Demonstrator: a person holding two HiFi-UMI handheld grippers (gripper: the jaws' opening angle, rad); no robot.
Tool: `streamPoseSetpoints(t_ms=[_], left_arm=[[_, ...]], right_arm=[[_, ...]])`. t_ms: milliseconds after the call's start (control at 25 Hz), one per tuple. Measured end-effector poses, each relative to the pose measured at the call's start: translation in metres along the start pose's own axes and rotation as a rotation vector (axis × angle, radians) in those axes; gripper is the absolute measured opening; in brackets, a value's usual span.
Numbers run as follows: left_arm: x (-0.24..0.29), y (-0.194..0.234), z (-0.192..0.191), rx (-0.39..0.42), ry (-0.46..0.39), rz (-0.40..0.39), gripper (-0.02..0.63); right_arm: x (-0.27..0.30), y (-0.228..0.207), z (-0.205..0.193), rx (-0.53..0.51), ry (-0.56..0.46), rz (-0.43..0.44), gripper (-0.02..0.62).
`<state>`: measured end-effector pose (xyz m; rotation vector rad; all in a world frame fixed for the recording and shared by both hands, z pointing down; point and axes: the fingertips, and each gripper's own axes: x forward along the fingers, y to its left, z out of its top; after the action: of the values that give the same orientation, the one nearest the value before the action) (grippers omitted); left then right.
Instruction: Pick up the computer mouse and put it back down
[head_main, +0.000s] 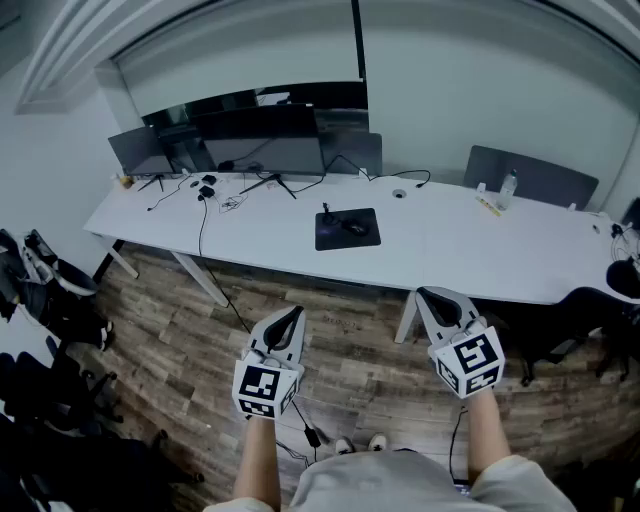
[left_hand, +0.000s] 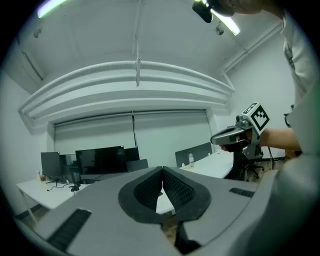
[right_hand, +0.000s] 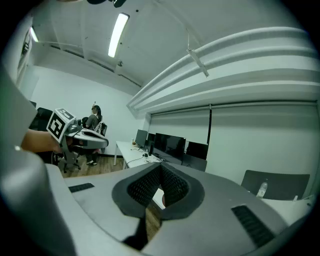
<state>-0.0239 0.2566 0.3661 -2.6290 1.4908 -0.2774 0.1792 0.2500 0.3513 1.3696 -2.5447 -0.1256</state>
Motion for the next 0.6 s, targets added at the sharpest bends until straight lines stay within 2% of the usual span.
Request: streamPoseSetpoints(t_ms=[160, 400, 600], left_arm=[[0.012, 0.004, -0.001, -0.004, -0.006, 0.012, 0.017], [0.029, -0.002, 0.001, 0.014, 0.0, 0.026, 0.017], [0.044, 0.006, -0.005, 0.016, 0.013, 0.039, 0.017]], right_arm=[[0.009, -0.003, -0.004, -0.007, 0.0, 0.016, 0.012], [0.011, -0.018, -0.006, 0.06, -0.051, 0.05, 0.014], [0.034, -0.029, -0.013, 0.049, -0.029, 0.075, 0.014]])
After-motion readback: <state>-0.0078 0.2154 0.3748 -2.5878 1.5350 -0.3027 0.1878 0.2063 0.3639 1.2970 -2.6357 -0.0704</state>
